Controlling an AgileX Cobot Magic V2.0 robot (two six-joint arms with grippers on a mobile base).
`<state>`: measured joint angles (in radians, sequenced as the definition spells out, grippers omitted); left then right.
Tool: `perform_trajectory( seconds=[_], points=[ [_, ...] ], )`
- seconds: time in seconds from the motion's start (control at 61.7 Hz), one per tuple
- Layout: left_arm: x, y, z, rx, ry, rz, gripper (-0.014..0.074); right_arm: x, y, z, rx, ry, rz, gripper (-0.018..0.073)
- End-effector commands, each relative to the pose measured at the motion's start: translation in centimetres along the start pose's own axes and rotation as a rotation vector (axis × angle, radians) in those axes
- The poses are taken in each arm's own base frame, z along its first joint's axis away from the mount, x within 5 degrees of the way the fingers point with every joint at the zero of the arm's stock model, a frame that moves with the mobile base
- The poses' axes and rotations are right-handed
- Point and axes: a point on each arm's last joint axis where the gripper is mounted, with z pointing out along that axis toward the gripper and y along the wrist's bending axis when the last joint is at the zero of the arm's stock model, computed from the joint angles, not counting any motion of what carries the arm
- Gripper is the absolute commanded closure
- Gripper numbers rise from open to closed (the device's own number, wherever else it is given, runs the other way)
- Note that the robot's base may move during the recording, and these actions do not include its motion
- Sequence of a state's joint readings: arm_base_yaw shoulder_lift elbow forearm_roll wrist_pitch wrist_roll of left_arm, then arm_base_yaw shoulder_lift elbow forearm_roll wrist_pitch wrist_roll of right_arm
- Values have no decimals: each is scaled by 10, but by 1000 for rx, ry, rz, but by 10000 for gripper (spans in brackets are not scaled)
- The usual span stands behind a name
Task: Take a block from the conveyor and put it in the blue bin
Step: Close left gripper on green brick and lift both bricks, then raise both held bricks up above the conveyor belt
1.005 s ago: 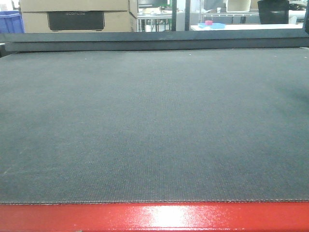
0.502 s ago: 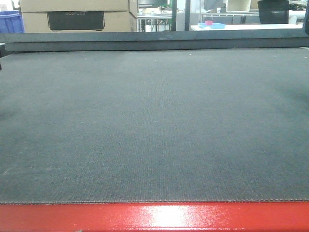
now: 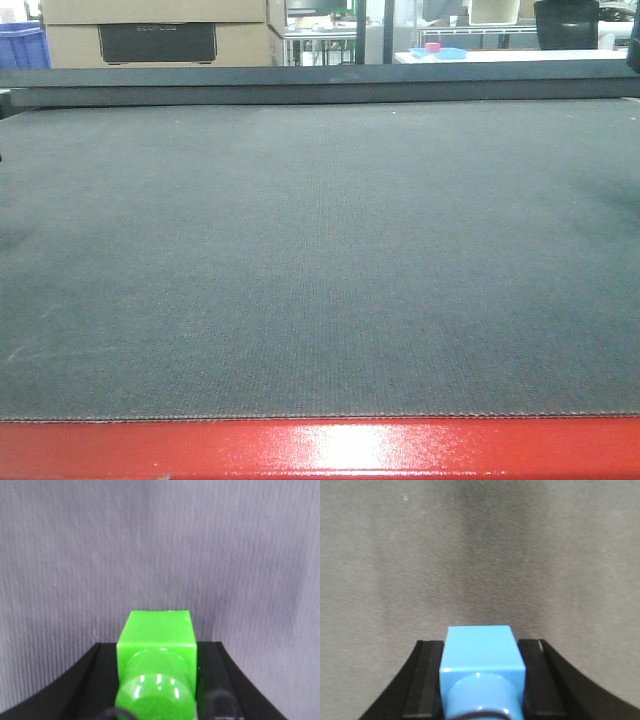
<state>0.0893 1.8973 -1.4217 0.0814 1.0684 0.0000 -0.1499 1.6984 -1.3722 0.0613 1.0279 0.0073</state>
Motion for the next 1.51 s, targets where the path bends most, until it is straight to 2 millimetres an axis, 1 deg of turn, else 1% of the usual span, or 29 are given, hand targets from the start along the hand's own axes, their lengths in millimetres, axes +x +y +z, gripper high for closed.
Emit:
perform_trajectory(
  seconds=[0.0, 0.097, 0.162, 0.227, 0.243, 0.324, 0.357, 0.421, 0.438, 0.454, 0.486, 0.519, 0.6, 0.616, 0.713, 0.843, 0.94, 1.005, 1.134, 1.329, 1.491],
  points=[
    [2, 0, -17, 8, -22, -7, 707, 0, 2, -12, -12, -58, -32, 721],
    [7, -2, -36, 35, -75, 37, 707, 0, 6, -21, -14, -108, -82, 721],
    [11, -4, -50, 61, -153, 61, 707, 0, 10, -28, -16, -169, -97, 721],
    [16, -6, -62, 85, -238, 67, 707, 4, 10, -30, -17, -221, -96, 721],
    [18, -7, -67, 92, -269, 61, 707, 5, 10, -30, -19, -233, -94, 721],
    [27, -8, -80, 107, -381, 43, 707, 14, 9, -31, -18, -292, -90, 721],
    [30, -8, -85, 107, -436, 34, 707, 19, 9, -32, -17, -329, -89, 721],
    [40, -8, -90, 107, -515, 21, 707, 30, 8, -29, -19, -357, -81, 721],
    [43, -8, -94, 108, -542, 18, 707, 33, 8, -31, -19, -382, -80, 721],
    [46, -8, -95, 109, -562, 14, 707, 38, 7, -28, -19, -383, -77, 721],
    [51, -8, -94, 107, -602, 5, 707, 43, 7, -30, -18, -421, -76, 721],
    [56, -9, -96, 106, -641, 0, 707, 52, 6, -27, -15, -434, -74, 721],
    [72, -9, -99, 103, -733, -16, 707, 69, 4, -25, -13, -503, -66, 721],
    [74, -9, -100, 101, -755, -21, 707, 72, 4, -28, -14, -531, -63, 721],
    [94, -11, -95, 96, -812, -24, 707, 94, 2, -25, -18, -579, -46, 721],
    [121, -15, -90, 94, -880, -21, 707, 119, 1, -29, -20, -612, -41, 721],
    [142, -15, -94, 87, -950, -24, 707, 137, 0, -40, -22, -661, -42, 721],
    [155, -15, -98, 82, -981, -21, 707, 146, 0, -49, -24, -704, -44, 721],
    [178, -14, -116, 81, -1065, -21, 707, 161, 0, -75, -32, -794, -50, 721],
    [213, -11, -152, 76, -1252, -26, 707, 185, 0, -112, -42, -981, -56, 721],
    [240, -10, -173, 72, -1383, -29, 707, 203, 0, -138, -47, -1143, -58, 721]
  ],
)
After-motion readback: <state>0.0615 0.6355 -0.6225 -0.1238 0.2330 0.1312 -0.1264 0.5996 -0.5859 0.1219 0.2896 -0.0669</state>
